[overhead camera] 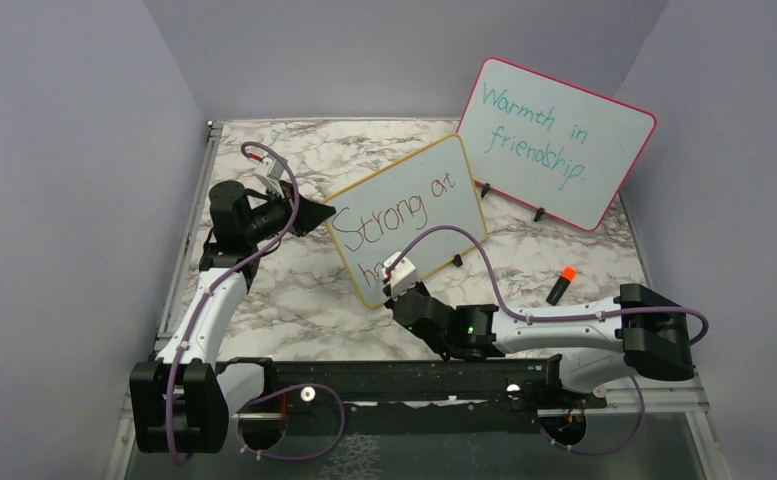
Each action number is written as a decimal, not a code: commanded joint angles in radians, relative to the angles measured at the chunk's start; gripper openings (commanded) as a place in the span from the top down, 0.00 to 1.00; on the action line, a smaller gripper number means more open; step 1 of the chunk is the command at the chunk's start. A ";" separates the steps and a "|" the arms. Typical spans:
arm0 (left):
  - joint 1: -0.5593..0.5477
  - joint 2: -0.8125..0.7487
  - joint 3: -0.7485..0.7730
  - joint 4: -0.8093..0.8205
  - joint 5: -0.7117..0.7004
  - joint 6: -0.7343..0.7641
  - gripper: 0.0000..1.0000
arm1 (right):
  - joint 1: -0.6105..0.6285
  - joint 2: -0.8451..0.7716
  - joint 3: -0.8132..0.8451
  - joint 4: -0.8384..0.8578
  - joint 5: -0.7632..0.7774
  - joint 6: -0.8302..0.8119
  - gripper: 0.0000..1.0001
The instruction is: Write a sentence on the whiteboard
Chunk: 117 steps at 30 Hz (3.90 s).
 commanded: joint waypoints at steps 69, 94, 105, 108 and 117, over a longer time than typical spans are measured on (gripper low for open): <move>0.008 0.026 0.007 -0.066 -0.088 0.080 1.00 | -0.092 -0.098 -0.069 0.112 -0.018 -0.058 0.99; 0.008 0.026 0.009 -0.067 -0.084 0.080 1.00 | -0.095 -0.059 -0.045 0.154 -0.039 -0.088 0.99; 0.008 0.026 0.010 -0.067 -0.087 0.080 1.00 | -0.096 -0.066 -0.038 0.149 -0.072 -0.111 0.99; 0.008 0.026 0.010 -0.066 -0.088 0.081 1.00 | -0.095 -0.069 -0.038 0.131 -0.090 -0.111 0.99; 0.008 0.026 0.010 -0.069 -0.090 0.081 1.00 | -0.095 -0.084 -0.049 0.086 -0.140 -0.105 0.99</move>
